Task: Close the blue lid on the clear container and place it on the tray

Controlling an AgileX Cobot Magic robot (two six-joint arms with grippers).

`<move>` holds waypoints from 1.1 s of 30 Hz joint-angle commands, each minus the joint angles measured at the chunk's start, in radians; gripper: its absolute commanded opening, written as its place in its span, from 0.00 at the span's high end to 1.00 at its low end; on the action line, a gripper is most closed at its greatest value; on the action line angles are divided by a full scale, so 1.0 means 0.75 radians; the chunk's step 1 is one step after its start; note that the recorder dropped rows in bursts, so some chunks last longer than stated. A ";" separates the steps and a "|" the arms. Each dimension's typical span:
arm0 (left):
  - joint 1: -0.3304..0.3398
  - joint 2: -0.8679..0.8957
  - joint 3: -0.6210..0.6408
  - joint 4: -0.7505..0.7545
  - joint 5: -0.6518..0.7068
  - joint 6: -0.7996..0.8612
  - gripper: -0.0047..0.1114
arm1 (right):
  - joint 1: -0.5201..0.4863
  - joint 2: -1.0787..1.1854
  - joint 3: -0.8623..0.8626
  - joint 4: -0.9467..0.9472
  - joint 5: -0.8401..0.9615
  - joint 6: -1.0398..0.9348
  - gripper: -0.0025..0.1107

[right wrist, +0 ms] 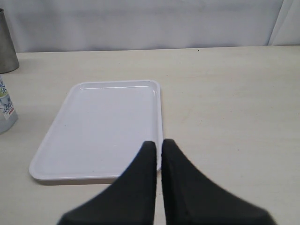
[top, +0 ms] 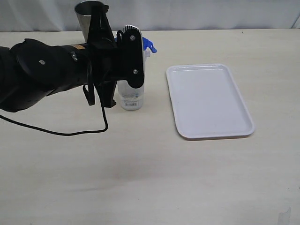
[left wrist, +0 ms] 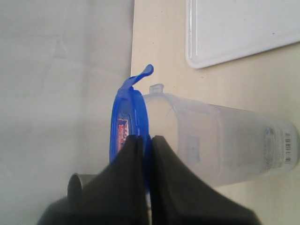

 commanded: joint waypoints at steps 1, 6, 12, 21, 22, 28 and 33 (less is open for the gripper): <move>-0.002 -0.009 0.002 -0.039 0.007 0.041 0.96 | 0.003 -0.002 0.001 0.003 -0.007 0.000 0.94; -0.002 -0.009 0.002 -0.042 0.055 0.041 0.96 | 0.003 -0.002 0.001 0.003 -0.007 0.000 0.94; -0.002 -0.009 0.002 -0.035 0.079 0.041 0.96 | 0.003 -0.002 0.001 0.003 -0.007 0.000 0.94; -0.002 -0.009 0.002 -0.065 0.066 0.041 0.96 | 0.003 -0.002 0.001 0.003 -0.007 0.000 0.94; -0.002 -0.009 0.002 -0.071 0.063 0.041 0.96 | 0.003 -0.002 0.001 0.003 -0.007 0.000 0.94; 0.001 -0.009 0.002 -0.071 0.060 0.041 0.96 | 0.003 -0.002 0.001 0.003 -0.007 0.000 0.94; 0.001 -0.009 0.002 -0.071 0.020 0.041 0.96 | 0.003 -0.002 0.001 0.003 -0.007 0.000 0.94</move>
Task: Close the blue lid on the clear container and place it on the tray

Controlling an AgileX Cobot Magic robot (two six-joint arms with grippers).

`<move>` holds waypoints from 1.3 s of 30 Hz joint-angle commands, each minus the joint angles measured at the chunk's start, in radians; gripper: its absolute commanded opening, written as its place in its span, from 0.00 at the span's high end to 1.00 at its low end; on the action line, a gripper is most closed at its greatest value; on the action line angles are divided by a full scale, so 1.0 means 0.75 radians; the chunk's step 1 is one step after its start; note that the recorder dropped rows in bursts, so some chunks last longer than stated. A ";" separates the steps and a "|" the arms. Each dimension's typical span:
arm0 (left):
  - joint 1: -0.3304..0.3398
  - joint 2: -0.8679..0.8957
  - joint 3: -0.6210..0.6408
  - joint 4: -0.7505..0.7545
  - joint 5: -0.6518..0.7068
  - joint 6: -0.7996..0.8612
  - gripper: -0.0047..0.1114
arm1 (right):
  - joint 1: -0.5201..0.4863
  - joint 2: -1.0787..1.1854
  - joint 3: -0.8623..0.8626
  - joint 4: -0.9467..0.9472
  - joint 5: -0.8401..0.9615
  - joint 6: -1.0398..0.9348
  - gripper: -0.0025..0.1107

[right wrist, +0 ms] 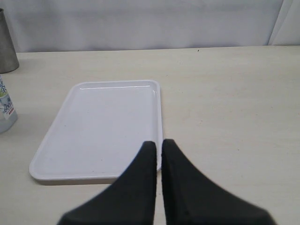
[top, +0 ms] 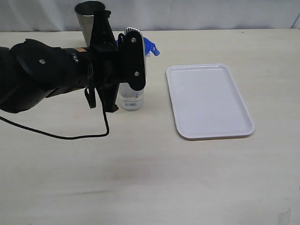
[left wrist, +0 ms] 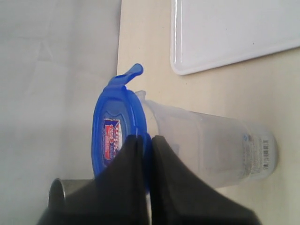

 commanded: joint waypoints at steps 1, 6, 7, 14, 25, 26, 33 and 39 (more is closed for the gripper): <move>0.001 -0.009 0.002 -0.016 -0.050 0.041 0.96 | 0.003 -0.002 0.001 0.003 -0.007 0.000 0.94; 0.001 -0.009 0.002 -0.016 -0.043 0.041 0.96 | 0.003 -0.002 0.001 0.003 -0.007 0.000 0.94; 0.001 -0.009 0.002 -0.016 -0.034 0.041 0.96 | 0.003 -0.002 0.001 0.003 -0.007 0.000 0.94; 0.001 -0.009 0.002 -0.016 0.005 0.041 0.96 | 0.003 -0.002 0.001 0.003 -0.007 0.000 0.94; 0.001 -0.009 0.002 -0.016 0.005 0.041 0.96 | 0.003 -0.002 0.001 0.003 -0.007 0.000 0.94; 0.001 -0.009 0.002 -0.016 0.005 0.041 0.96 | 0.003 -0.002 0.001 0.003 -0.007 0.000 0.94; 0.001 -0.007 0.002 -0.016 -0.003 0.041 0.96 | 0.003 -0.002 0.001 0.003 -0.007 0.000 0.94; 0.001 -0.007 0.002 -0.016 -0.003 0.041 0.96 | 0.003 -0.002 0.001 0.003 -0.007 0.000 0.94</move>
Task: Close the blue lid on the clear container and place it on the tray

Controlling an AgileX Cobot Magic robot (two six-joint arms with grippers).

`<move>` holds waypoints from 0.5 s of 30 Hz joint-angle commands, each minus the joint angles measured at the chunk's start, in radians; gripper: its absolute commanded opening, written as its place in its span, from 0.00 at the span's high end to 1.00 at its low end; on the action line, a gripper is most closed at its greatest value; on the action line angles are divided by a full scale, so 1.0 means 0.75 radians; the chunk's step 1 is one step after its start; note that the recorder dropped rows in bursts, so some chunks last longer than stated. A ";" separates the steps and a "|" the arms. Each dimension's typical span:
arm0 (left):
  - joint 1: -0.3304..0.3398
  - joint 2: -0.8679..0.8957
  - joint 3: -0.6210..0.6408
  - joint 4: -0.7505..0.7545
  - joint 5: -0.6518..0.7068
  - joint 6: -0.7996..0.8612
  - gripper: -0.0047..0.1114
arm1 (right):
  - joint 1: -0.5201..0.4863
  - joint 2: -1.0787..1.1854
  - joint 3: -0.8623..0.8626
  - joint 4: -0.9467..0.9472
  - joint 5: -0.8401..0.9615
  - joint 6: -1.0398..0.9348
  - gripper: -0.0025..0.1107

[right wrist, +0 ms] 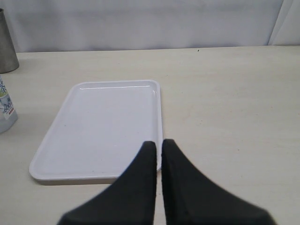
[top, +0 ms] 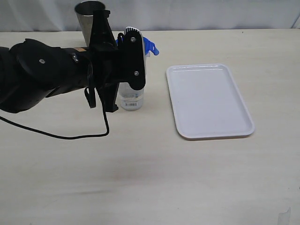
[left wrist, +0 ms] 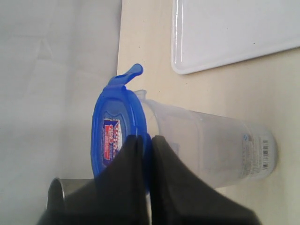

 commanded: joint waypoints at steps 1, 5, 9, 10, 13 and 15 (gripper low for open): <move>0.001 -0.007 0.002 -0.008 0.001 0.041 0.96 | 0.003 -0.002 0.001 0.003 -0.007 0.000 0.94; 0.004 -0.007 0.002 -0.008 -0.001 0.041 0.96 | 0.003 -0.002 0.001 0.003 -0.007 0.000 0.94; 0.004 -0.007 0.002 -0.008 -0.007 0.041 0.96 | 0.003 -0.002 0.001 0.003 -0.007 0.000 0.94; 0.004 -0.007 0.002 -0.008 0.001 0.041 0.96 | 0.003 -0.002 0.001 0.003 -0.007 0.000 0.94; 0.004 -0.007 0.002 -0.008 0.011 0.041 0.96 | 0.003 -0.002 0.001 0.003 -0.007 0.000 0.94; 0.004 -0.007 0.002 -0.008 0.011 0.041 0.96 | 0.003 -0.002 0.001 0.003 -0.007 0.000 0.94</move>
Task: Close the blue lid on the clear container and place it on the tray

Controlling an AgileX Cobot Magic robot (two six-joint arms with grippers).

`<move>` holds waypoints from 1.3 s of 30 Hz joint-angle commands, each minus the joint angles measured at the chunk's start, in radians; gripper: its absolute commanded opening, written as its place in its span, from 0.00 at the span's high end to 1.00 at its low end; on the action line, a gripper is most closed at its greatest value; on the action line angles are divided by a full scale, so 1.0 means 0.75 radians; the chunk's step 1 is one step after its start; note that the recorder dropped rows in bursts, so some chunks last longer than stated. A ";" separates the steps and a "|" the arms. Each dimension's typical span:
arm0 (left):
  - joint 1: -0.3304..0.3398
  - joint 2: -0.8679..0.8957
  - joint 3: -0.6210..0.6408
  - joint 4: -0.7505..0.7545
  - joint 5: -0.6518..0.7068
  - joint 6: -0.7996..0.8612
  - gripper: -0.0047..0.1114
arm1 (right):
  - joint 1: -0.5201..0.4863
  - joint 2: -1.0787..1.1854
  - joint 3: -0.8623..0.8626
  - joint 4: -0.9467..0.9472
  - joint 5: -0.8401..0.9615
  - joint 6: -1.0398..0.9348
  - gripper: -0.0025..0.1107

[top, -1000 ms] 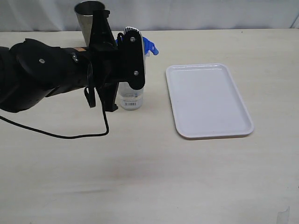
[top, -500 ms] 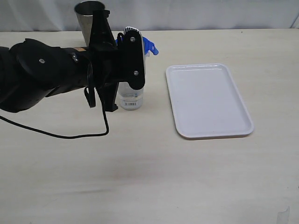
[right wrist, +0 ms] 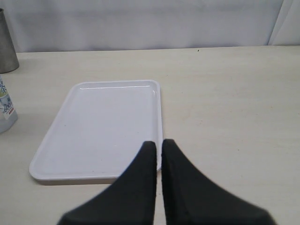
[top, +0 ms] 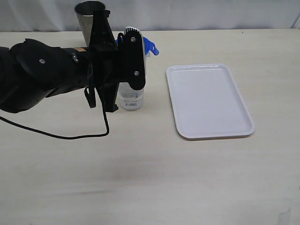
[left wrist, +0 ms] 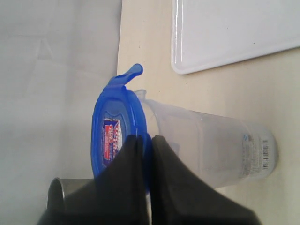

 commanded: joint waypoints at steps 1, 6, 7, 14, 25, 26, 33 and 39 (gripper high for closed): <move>0.004 -0.007 0.002 -0.011 0.010 0.041 0.96 | 0.003 -0.002 0.001 0.003 -0.007 0.000 0.94; 0.004 -0.007 0.002 -0.011 0.010 0.041 0.96 | 0.003 -0.002 0.001 0.003 -0.007 0.000 0.94; 0.004 -0.007 0.002 -0.011 0.010 0.041 0.96 | 0.003 -0.002 0.001 0.003 -0.007 0.000 0.94; 0.004 -0.007 0.002 -0.011 0.001 0.041 0.96 | 0.003 -0.002 0.001 0.003 -0.007 0.000 0.94; 0.004 -0.007 0.002 -0.008 -0.023 0.041 0.96 | 0.003 -0.002 0.001 0.003 -0.007 0.000 0.94; 0.004 -0.007 0.002 -0.008 -0.026 0.041 0.96 | 0.003 -0.002 0.001 0.003 -0.007 0.000 0.94; 0.004 -0.007 0.002 -0.011 -0.001 0.041 0.96 | 0.003 -0.002 0.001 0.003 -0.007 0.000 0.94; 0.004 -0.007 0.002 -0.011 0.030 0.041 0.96 | 0.003 -0.002 0.001 0.003 -0.007 0.000 0.94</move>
